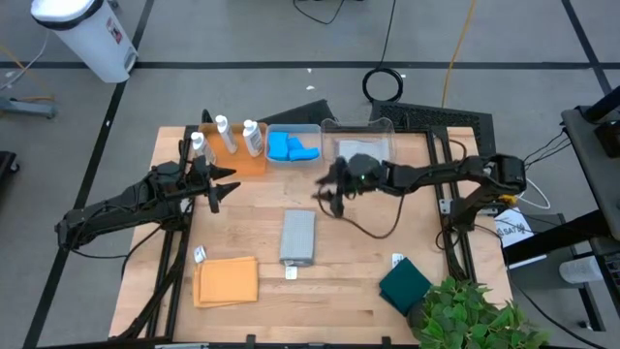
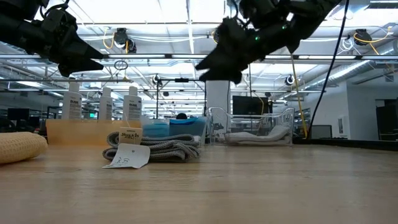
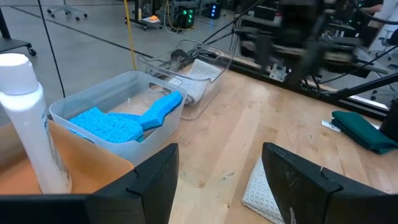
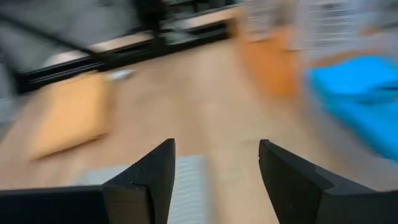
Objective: Pick & Place Kitchen Items
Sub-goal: Put the green towel into the right transparent bin
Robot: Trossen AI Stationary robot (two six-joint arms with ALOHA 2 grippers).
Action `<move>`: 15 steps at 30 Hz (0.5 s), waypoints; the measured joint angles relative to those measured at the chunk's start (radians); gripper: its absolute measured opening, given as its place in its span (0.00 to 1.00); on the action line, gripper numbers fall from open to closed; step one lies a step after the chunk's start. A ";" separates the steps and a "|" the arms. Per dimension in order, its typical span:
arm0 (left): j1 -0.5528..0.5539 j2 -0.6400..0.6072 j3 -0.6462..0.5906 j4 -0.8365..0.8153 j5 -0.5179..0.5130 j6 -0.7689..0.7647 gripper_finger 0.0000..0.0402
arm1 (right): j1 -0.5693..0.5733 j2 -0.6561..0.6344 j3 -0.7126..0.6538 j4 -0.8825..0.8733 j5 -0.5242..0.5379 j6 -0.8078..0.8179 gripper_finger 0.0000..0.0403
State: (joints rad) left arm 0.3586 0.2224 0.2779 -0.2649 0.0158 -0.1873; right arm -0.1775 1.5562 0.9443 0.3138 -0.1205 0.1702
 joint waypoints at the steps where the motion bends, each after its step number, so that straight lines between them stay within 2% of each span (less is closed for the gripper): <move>1: 0.000 0.000 0.000 0.000 0.000 0.000 0.59 | 0.020 0.000 0.000 0.002 -0.040 0.001 0.49; 4: 0.000 0.000 0.000 0.000 0.000 0.000 0.59 | 0.091 0.000 0.000 -0.001 -0.153 0.001 0.49; 9: 0.000 0.000 0.000 0.000 0.000 -0.002 0.59 | 0.226 0.000 0.000 -0.045 -0.272 0.039 0.49; 15: 0.000 0.000 0.000 -0.007 0.000 -0.005 0.59 | 0.392 0.000 0.000 -0.213 -0.300 0.106 0.49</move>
State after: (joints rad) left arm 0.3584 0.2223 0.2779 -0.2716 0.0158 -0.1925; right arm 0.2149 1.5562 0.9447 0.1007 -0.4200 0.2762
